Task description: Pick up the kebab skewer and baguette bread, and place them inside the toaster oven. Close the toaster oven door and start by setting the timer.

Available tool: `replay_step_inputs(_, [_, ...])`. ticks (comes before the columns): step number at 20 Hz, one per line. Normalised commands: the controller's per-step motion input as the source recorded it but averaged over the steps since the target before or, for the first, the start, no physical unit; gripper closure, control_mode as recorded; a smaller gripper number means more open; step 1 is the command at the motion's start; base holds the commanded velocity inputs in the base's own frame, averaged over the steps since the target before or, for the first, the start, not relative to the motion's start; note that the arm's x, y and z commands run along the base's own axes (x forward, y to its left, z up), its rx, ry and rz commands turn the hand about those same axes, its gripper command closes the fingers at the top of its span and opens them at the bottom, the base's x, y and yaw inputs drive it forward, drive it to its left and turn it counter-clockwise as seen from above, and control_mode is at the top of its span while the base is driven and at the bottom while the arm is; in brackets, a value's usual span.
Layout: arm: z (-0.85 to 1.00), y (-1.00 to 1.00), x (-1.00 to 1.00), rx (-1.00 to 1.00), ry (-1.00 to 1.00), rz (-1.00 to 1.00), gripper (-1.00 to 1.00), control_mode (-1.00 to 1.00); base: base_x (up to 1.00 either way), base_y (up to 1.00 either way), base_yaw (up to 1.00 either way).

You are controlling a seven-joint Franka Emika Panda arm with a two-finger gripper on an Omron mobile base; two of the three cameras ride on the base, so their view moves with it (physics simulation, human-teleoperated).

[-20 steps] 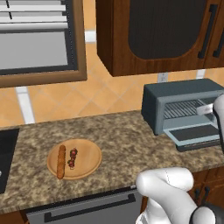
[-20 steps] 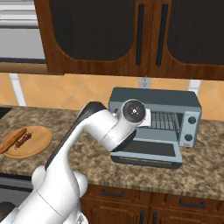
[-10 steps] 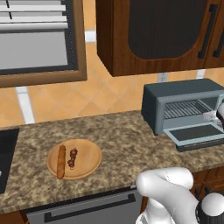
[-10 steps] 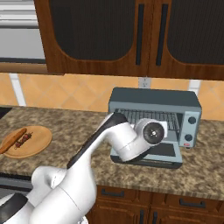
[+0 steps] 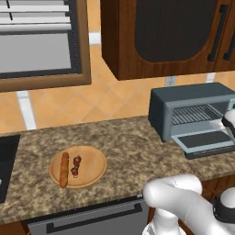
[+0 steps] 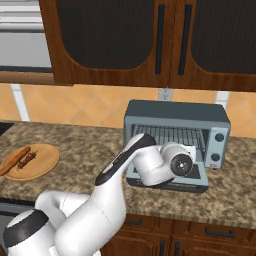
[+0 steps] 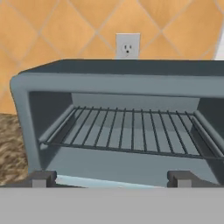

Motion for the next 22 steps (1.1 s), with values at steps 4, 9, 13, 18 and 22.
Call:
replay_step_inputs(4, [0.0, -0.26, 0.7, 0.05, 0.0, 0.0, -1.0, -1.0, 0.0, 0.0, 0.0])
replay_step_inputs(9, [-0.3, -0.14, 0.42, 0.01, 0.0, 0.0, -1.0, -1.0, 0.0, 0.0, 0.0])
replay_step_inputs(13, [-0.37, 0.02, 0.26, 0.0, -0.02, -0.02, -1.0, -1.0, 0.0, 0.0, 0.0])
replay_step_inputs(18, [0.0, 0.01, 0.58, 0.0, 0.0, -0.07, -1.0, -1.0, 0.0, 0.0, 0.0])
replay_step_inputs(22, [-0.29, 0.0, 0.34, 0.0, 0.0, -0.04, -1.0, -1.0, 0.0, 0.0, 0.0])
